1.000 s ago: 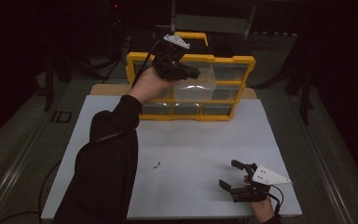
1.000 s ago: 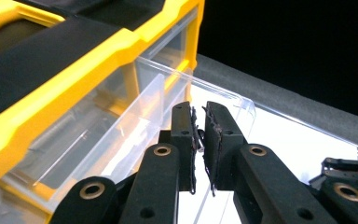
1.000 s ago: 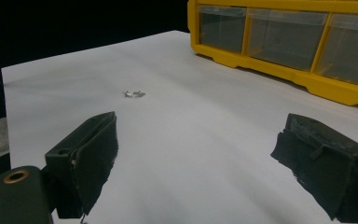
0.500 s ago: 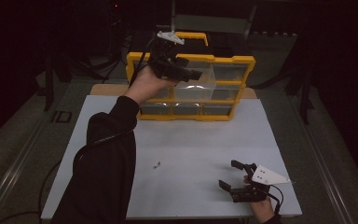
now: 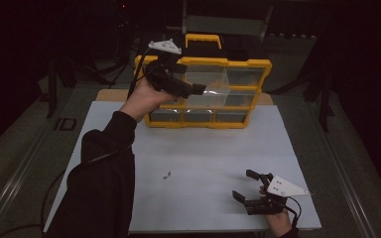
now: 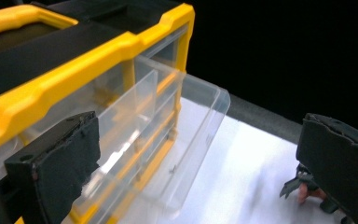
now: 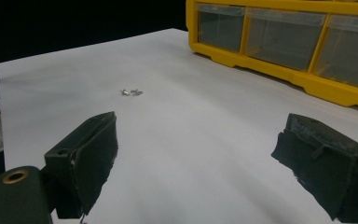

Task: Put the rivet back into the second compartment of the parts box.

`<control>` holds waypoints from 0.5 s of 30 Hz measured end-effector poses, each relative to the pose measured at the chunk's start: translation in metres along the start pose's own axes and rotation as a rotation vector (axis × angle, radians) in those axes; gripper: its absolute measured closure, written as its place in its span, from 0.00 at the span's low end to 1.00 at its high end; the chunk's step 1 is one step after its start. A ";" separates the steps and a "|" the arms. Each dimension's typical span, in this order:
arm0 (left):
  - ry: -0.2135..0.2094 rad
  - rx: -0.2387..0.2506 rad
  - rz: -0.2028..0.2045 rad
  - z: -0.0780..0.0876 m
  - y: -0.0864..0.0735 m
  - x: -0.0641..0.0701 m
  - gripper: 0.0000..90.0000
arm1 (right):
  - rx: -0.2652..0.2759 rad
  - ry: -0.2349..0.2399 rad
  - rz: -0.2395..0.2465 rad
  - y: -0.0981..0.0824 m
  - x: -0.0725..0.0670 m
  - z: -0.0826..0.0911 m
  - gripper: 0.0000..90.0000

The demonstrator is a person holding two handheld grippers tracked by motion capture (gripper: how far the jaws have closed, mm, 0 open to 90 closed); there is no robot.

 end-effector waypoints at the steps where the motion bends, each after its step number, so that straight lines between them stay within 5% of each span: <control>1: 0.005 -0.003 0.000 0.001 -0.003 0.000 0.00 | 0.001 -0.004 0.002 0.000 0.000 0.000 0.12; 15: -0.016 -0.013 -0.043 0.028 -0.045 0.015 0.00 | -0.001 -0.004 0.006 0.000 -0.001 -0.001 0.12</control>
Point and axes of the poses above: each handheld gripper's, and its own axes: z roughly backward along the jaws, y roughly out of its top, x roughly to its right, the point moved 8 cm from there along -z, roughly forward along the jaws, and after that the axes turned 9 degrees about -x, right-handed, at the moved point
